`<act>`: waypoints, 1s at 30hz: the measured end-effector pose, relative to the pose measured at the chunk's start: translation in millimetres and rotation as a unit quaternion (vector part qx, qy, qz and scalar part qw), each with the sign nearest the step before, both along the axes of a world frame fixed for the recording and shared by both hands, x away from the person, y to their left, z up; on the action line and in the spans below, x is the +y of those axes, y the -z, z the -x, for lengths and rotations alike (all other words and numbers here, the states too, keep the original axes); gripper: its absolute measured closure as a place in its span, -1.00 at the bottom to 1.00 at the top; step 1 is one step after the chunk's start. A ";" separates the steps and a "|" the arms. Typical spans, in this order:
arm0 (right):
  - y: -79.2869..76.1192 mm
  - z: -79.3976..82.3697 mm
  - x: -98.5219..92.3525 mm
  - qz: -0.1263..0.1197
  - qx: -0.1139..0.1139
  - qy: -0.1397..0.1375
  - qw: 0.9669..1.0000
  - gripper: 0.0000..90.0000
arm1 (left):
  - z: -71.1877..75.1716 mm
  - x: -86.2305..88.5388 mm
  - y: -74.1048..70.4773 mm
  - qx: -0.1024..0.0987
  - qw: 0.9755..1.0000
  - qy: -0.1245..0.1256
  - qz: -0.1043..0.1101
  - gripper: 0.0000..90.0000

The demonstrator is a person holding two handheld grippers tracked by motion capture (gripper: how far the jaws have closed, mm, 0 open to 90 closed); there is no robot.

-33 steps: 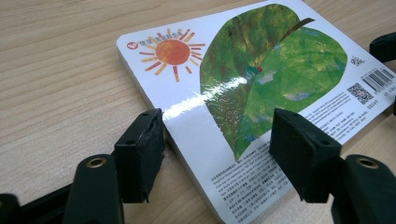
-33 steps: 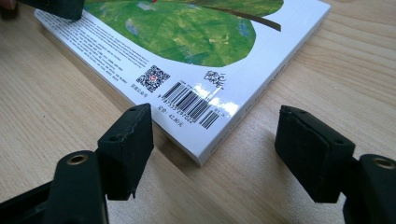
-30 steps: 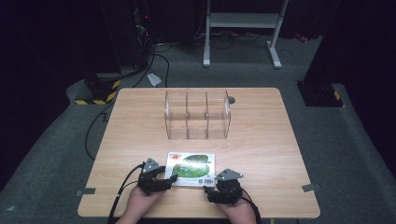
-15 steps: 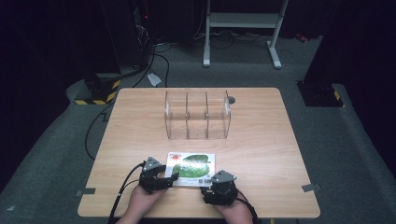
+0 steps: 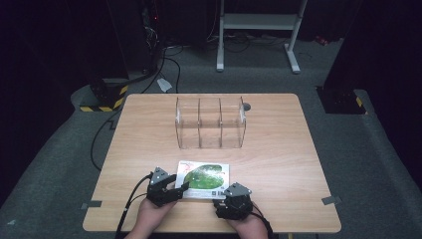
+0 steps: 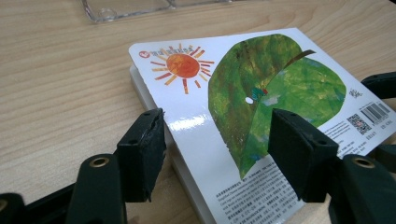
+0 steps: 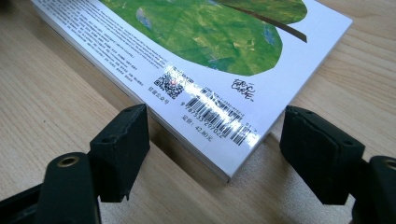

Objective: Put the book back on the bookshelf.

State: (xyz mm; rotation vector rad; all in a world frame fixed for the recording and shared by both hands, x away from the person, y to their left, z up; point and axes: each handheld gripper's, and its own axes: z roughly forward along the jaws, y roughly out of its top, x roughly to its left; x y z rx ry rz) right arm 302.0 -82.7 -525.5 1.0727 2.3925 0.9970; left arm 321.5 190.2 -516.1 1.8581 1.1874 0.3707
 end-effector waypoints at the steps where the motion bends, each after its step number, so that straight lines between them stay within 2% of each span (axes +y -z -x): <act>1: 0.0 0.0 0.0 0.000 0.000 0.000 1.000 -0.47 | 0.3 -0.1 -0.5 -0.001 1.000 0.000 0.003 -0.18; 3: 0.0 0.0 0.0 0.000 0.000 0.000 1.000 -0.47 | 0.2 0.0 -0.3 -0.001 1.000 0.000 0.001 -0.18; 6: 0.0 0.0 0.0 0.000 0.000 0.000 1.000 -0.47 | -1.4 -0.6 3.4 0.011 1.000 -0.001 -0.002 -0.18; 8: 0.0 0.0 0.0 0.000 0.000 0.000 1.000 -0.47 | -5.0 -0.1 9.4 0.037 0.999 -0.001 0.001 -0.19; 9: 0.1 -0.1 -0.1 0.000 -0.001 -0.001 1.000 -0.47 | -4.4 -0.6 10.4 0.036 0.999 -0.005 0.009 -0.20; 13: 0.1 0.0 -0.1 0.000 -0.001 0.000 1.000 -0.47 | -3.9 0.8 8.1 0.039 0.999 -0.006 0.013 -0.19; 16: 0.0 0.1 0.1 0.000 0.000 0.001 1.000 -0.47 | -3.0 2.0 5.8 0.031 0.999 -0.007 0.018 -0.17; 17: 0.0 0.2 0.1 0.000 0.000 0.001 1.000 -0.47 | -1.5 3.0 2.6 0.026 0.999 -0.011 0.031 -0.16; 19: 0.1 0.1 0.1 0.000 -0.001 0.000 1.000 -0.47 | -0.7 3.9 0.6 0.022 0.999 -0.010 0.039 -0.16; 23: 0.1 0.1 0.3 0.001 -0.002 0.001 1.000 -0.47 | 0.7 4.1 -2.5 0.015 0.999 -0.011 0.043 -0.14; 24: 0.1 0.1 0.3 0.001 -0.002 0.001 1.000 -0.47 | 0.7 4.2 -2.9 0.009 0.999 -0.008 0.037 -0.14; 27: 0.1 0.1 0.4 0.001 -0.002 0.001 1.000 -0.48 | -0.1 2.8 -0.2 0.017 0.999 -0.011 0.033 -0.14; 30: 0.1 0.1 0.4 0.001 -0.002 0.001 1.000 -0.48 | -3.6 2.0 7.6 0.041 0.999 -0.016 0.029 -0.16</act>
